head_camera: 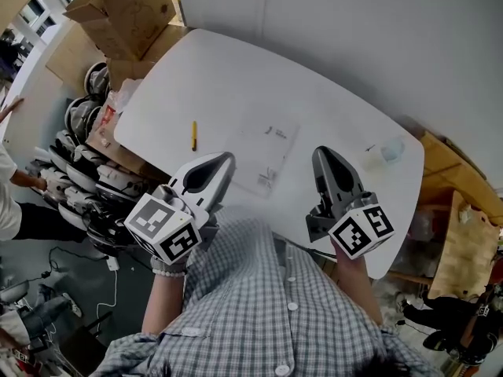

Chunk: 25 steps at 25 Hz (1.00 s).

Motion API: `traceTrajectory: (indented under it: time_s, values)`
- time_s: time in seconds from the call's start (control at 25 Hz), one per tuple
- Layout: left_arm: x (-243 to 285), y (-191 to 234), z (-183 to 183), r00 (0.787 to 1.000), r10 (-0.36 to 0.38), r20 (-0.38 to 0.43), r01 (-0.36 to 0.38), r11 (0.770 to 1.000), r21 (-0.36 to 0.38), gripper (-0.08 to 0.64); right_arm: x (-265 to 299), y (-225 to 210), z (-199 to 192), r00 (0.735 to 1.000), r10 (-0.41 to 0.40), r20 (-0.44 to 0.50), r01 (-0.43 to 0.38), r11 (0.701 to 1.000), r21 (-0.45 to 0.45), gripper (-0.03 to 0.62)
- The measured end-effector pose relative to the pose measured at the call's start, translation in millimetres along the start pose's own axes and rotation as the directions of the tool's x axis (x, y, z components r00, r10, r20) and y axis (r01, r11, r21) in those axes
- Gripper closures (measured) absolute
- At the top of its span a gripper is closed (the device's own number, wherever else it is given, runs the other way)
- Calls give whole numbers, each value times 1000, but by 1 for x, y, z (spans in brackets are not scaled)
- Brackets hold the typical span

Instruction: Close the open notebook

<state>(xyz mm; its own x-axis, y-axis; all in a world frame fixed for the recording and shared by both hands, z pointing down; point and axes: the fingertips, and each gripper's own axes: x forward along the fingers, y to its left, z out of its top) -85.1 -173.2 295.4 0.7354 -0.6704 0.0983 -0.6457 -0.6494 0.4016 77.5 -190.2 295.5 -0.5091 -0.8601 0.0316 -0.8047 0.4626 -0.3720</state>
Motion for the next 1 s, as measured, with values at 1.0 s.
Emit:
traceTrajectory:
  time_s: [1.0]
  values:
    - [-1,0,-2,1000,3,4,-3,1000,-4,552,3,-2,-22,998,2,-58,-4,1000,-30,571]
